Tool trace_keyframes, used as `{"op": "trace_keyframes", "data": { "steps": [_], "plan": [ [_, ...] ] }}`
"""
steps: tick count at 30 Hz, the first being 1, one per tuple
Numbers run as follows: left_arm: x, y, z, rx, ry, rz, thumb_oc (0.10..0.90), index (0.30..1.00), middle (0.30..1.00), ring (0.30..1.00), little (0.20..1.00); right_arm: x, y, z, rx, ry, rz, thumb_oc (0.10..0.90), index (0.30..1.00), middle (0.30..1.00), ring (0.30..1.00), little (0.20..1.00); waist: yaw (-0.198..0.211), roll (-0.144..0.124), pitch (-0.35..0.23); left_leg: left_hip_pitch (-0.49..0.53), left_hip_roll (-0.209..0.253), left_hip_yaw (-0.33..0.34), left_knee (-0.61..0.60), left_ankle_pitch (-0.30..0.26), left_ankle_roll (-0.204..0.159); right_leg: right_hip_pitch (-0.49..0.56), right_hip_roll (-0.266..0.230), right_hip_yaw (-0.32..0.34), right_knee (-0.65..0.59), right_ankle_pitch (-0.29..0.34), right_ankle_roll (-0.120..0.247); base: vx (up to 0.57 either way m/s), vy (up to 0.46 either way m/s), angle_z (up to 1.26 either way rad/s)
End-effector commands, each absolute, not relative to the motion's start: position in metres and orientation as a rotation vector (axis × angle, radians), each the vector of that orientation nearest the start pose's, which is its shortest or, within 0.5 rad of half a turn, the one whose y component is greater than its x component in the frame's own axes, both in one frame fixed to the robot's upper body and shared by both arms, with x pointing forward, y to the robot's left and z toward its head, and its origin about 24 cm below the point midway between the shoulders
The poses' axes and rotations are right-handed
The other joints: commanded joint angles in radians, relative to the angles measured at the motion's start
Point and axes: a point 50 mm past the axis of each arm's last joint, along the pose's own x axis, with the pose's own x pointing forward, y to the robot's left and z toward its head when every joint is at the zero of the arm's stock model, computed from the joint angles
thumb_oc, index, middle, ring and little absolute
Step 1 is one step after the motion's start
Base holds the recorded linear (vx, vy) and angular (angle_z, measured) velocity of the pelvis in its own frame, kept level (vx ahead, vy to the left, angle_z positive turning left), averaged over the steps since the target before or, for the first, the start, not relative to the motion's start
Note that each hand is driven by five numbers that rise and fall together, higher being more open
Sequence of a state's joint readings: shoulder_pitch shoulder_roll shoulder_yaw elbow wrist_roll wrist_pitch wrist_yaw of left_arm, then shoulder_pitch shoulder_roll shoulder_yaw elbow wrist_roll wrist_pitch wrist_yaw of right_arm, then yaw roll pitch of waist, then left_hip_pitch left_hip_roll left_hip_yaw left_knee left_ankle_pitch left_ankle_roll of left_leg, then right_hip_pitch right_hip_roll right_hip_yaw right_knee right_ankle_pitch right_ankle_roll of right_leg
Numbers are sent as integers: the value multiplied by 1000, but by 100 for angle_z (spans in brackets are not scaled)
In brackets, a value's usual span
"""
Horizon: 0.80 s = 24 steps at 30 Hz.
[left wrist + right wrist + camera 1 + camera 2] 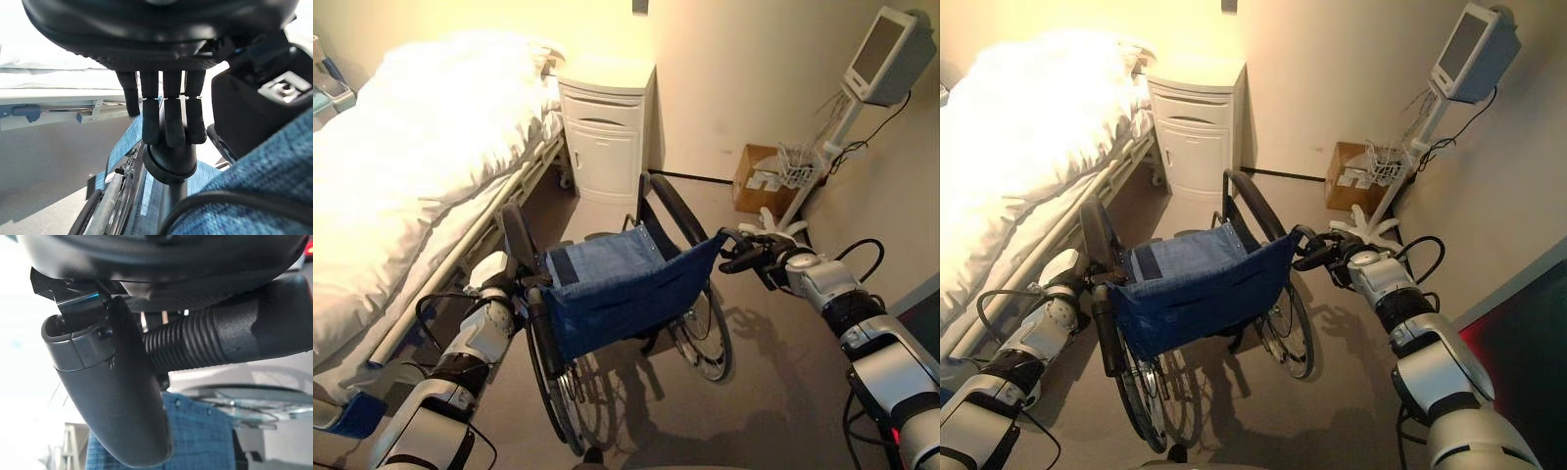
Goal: Push the wheelchair next to the bed
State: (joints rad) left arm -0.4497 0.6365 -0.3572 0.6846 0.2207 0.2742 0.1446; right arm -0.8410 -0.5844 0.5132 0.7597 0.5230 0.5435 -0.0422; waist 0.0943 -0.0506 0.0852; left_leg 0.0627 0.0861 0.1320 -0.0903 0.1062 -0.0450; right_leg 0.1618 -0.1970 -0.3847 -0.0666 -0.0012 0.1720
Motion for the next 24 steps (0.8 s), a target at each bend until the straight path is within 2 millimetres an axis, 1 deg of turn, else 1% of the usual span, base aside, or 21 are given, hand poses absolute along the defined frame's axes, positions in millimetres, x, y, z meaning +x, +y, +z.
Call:
{"op": "trace_keyframes", "data": {
  "steps": [1,3,11,14,15,16,17,18,19,20,21,24],
  "plan": [
    [323,278,35,1080,439,114,800,900,900,900,900,390,-164,115,-73,443,200,800,900,900,900,900,92,38,29,8,-46,11,59,-110,43,-67,-35,-28,156,3,-41,10,-28,14],
    [324,280,38,1089,438,113,800,900,900,900,900,392,-167,119,-68,438,177,800,900,900,900,900,90,36,29,14,-47,13,59,-114,45,-67,-36,-28,162,6,-39,14,-25,7],
    [328,279,42,1098,429,115,800,900,900,900,900,392,-175,116,-17,439,154,800,900,900,900,900,85,28,28,29,-47,17,60,-125,50,-65,-37,-22,165,13,-33,0,0,0],
    [330,280,45,1052,405,148,800,900,900,900,900,393,-174,121,1,411,168,800,900,900,900,900,82,24,27,34,-46,17,60,-127,50,-63,-34,-19,163,12,-33,0,0,0],
    [329,280,46,977,398,176,800,900,900,900,900,394,-174,126,7,381,174,800,900,900,900,900,80,22,28,36,-45,18,58,-128,50,-64,-34,-18,163,14,-32,0,0,0],
    [329,281,46,960,396,181,800,900,900,900,900,394,-174,128,9,375,175,800,900,900,900,900,80,21,28,37,-45,18,58,-128,50,-64,-34,-18,164,14,-31,0,0,0],
    [328,281,47,853,367,217,800,900,900,900,900,395,-173,137,18,340,179,800,900,900,900,900,80,17,29,40,-45,17,57,-129,49,-64,-34,-17,166,17,-30,0,0,0],
    [327,281,46,810,358,223,800,900,900,900,900,395,-173,141,19,322,180,800,900,900,900,900,80,15,29,40,-44,17,57,-130,49,-65,-33,-17,166,15,-29,0,0,0],
    [325,280,46,713,319,248,800,900,900,900,900,395,-174,150,11,285,181,800,900,900,900,900,81,11,28,40,-43,17,57,-130,48,-65,-32,-17,166,14,-30,0,0,0],
    [324,280,46,677,310,254,800,900,900,900,900,395,-175,154,8,271,180,800,900,900,900,900,81,9,28,40,-43,17,57,-130,48,-65,-32,-18,166,14,-30,0,0,0],
    [320,281,46,588,275,279,800,900,900,900,900,394,-177,163,-1,239,178,800,900,900,900,900,82,5,27,41,-42,17,56,-130,47,-65,-30,-19,167,14,-30,0,0,0],
    [311,284,45,474,231,303,800,900,900,900,900,392,-184,181,-4,179,166,800,900,900,900,900,86,-7,27,42,-40,16,54,-132,45,-65,-28,-22,169,14,-30,10,-43,1]
  ]
}}
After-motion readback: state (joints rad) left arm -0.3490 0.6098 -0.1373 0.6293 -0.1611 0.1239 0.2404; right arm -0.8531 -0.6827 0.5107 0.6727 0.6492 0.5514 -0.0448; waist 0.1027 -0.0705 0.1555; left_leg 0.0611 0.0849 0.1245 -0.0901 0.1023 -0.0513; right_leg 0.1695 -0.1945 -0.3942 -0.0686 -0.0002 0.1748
